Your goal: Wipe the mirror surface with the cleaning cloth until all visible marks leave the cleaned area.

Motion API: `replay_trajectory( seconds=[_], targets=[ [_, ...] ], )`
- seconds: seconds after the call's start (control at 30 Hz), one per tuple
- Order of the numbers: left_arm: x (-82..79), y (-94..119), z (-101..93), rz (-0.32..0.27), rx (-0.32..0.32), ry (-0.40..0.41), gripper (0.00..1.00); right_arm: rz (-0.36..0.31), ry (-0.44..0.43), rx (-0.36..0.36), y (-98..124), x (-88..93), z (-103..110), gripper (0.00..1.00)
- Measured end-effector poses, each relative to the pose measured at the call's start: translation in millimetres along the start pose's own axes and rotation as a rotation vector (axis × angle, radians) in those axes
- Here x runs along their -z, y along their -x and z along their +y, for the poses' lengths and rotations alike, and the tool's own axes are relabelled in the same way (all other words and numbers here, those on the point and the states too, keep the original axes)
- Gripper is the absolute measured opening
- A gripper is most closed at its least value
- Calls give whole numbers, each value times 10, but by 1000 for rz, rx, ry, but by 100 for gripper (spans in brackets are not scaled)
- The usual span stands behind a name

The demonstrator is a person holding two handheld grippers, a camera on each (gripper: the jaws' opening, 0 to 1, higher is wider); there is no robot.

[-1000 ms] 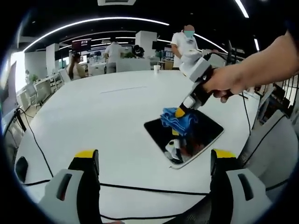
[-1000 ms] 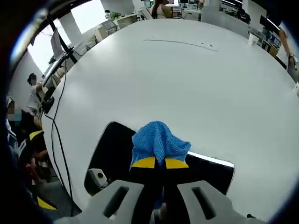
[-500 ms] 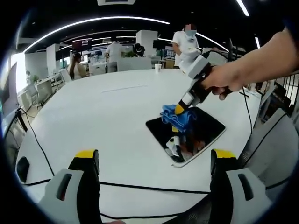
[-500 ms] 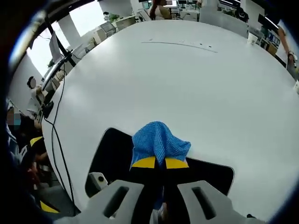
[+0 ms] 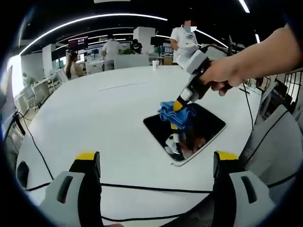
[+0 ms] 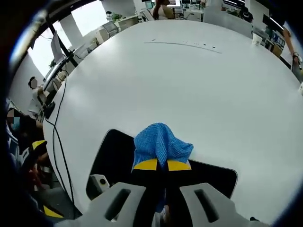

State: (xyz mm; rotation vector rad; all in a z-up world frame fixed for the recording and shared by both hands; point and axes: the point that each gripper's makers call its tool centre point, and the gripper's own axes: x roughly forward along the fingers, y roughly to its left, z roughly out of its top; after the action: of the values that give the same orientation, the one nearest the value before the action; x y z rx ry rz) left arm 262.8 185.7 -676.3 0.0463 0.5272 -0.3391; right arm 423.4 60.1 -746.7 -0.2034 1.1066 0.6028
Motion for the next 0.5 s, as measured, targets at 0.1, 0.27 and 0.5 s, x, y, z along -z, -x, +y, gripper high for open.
replay_trajectory(
  seconds=[0.1,0.27,0.5],
  targets=[
    [-1,2,1,-1,-2,-1,99,3,-10,-7,24,10,-4,0],
    [8,7,37,1,-19,-1,99,5,-15,5,56,51,-128,0],
    [-23,12,41,-11,-34,-45,99,7,-8,14,112,98,-235,0]
  ],
)
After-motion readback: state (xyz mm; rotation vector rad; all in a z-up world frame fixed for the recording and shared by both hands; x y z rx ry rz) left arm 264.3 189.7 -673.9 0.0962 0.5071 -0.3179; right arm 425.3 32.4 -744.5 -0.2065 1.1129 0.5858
